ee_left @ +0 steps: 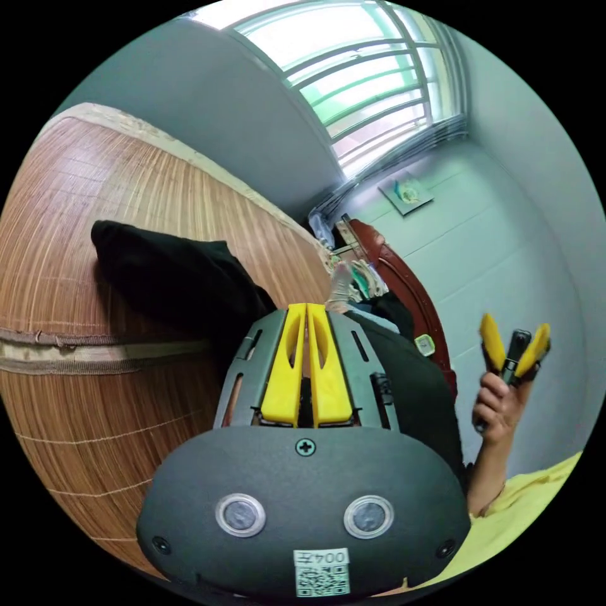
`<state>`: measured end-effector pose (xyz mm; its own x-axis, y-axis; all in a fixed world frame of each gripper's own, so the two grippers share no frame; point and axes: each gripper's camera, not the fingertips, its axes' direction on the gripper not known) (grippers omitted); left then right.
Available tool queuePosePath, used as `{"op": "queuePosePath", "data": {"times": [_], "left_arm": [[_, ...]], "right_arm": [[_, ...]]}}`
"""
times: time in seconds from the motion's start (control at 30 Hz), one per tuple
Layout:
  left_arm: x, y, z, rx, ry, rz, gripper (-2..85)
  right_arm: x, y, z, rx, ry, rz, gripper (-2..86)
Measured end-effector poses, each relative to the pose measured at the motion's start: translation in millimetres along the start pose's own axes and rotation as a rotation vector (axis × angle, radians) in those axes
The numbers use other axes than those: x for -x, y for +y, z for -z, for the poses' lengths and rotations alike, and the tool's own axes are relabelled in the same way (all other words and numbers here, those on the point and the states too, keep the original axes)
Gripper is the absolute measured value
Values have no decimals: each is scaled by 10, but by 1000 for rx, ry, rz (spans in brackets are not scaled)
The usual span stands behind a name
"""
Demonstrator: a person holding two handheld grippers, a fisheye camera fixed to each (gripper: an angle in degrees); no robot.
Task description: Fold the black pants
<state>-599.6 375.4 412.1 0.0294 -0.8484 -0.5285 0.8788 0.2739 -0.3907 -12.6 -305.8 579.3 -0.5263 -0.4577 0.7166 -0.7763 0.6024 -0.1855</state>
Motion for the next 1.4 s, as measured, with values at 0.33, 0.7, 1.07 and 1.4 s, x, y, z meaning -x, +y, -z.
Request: {"op": "queuePosePath", "data": {"times": [0.33, 0.7, 1.07, 1.4], "left_arm": [[239, 69, 788, -167, 65, 2, 47], [1259, 0, 567, -165, 14, 324, 212], [1757, -332, -50, 100, -177, 432, 234], [167, -317, 297, -47, -64, -97, 52]], "right_arm": [[-1031, 30, -459, 125, -41, -91, 179], [-2438, -68, -790, 183, 29, -299, 197], [-3558, 69, -1834, 336, -84, -465, 161], [-2581, -487, -795, 118, -49, -249, -4]]}}
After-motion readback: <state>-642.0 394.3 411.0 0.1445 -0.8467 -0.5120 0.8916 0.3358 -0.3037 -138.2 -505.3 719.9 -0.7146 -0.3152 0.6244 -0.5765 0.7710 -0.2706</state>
